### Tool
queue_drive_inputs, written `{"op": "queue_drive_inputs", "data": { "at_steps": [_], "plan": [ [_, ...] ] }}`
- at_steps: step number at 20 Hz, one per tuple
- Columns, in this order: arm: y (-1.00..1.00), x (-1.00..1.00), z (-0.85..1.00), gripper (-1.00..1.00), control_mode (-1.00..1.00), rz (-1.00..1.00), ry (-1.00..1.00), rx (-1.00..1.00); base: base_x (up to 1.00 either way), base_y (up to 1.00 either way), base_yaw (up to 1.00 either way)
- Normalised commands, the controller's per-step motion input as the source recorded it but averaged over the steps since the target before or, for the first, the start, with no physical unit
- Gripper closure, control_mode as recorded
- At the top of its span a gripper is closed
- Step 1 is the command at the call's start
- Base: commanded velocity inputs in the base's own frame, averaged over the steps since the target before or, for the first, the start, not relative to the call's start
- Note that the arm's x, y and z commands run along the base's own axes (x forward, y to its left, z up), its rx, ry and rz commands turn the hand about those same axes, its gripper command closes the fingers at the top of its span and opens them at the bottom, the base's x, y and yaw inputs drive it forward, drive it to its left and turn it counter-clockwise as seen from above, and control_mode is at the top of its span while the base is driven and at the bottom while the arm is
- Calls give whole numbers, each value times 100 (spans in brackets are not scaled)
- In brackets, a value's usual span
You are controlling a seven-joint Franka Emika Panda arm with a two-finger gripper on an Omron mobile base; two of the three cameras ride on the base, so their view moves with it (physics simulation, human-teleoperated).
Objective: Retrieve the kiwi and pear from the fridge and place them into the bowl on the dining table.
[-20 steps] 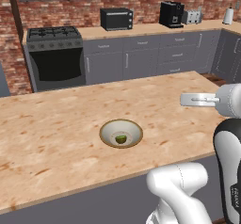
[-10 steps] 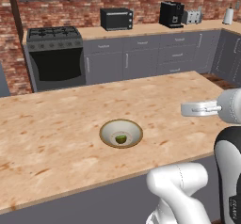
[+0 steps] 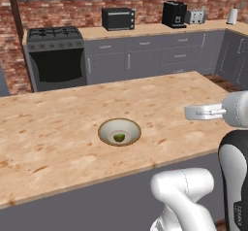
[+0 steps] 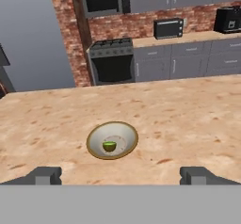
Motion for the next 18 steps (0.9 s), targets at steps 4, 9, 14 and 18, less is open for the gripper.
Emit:
{"op": "queue_drive_inputs", "data": {
  "at_steps": [4, 9, 14, 18],
  "plan": [
    [0, 0, 0, -100, 100, 0, 0, 0, -27, -96, 0],
    [0, 0, 0, -100, 100, 0, 0, 0, -2, -100, 0],
    [0, 0, 0, -100, 100, 0, 0, 0, 36, -100, 0],
    [0, 0, 0, -100, 100, 0, 0, 0, 47, -100, 0]
  ]
}}
